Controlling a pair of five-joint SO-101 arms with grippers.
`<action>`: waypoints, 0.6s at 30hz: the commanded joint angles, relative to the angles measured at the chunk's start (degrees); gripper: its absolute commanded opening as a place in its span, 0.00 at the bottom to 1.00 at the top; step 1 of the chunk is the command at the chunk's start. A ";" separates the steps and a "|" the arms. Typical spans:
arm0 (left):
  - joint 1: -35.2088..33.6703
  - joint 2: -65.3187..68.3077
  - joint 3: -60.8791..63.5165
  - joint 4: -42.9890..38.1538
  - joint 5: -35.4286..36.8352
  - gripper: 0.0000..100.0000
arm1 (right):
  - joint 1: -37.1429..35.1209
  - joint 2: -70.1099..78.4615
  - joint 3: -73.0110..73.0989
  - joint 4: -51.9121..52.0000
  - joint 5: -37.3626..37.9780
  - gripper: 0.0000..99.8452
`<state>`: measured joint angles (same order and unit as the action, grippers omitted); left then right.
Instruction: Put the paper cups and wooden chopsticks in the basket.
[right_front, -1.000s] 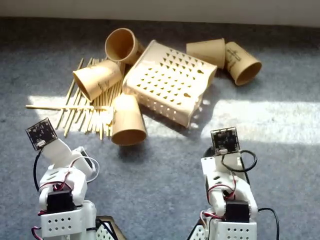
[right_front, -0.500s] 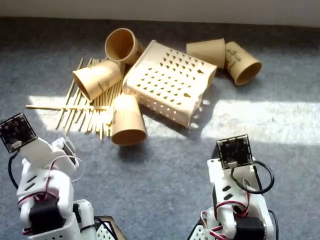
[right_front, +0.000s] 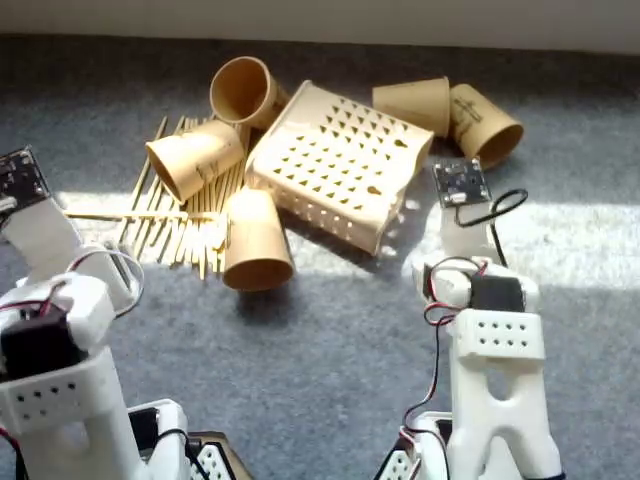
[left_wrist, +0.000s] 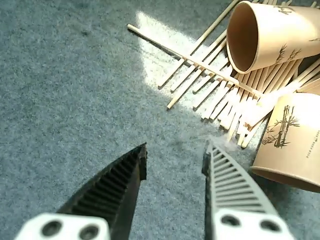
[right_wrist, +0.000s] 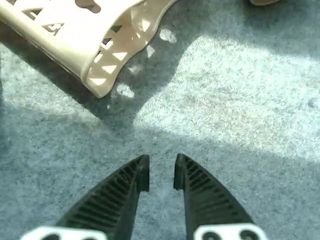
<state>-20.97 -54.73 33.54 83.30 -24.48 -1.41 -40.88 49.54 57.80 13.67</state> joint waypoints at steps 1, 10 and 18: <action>4.35 11.65 -4.00 -0.26 0.00 0.23 | -1.36 7.43 -4.97 -6.90 -0.70 0.10; 14.73 15.25 4.62 -15.03 15.03 0.23 | -3.91 23.43 -18.33 -16.84 -7.12 0.17; 16.48 15.25 17.71 -30.51 17.14 0.23 | -5.14 30.02 -24.31 -21.14 -27.08 0.17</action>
<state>-5.58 -39.43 49.63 56.66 -8.04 -4.92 -10.99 28.79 39.87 -6.90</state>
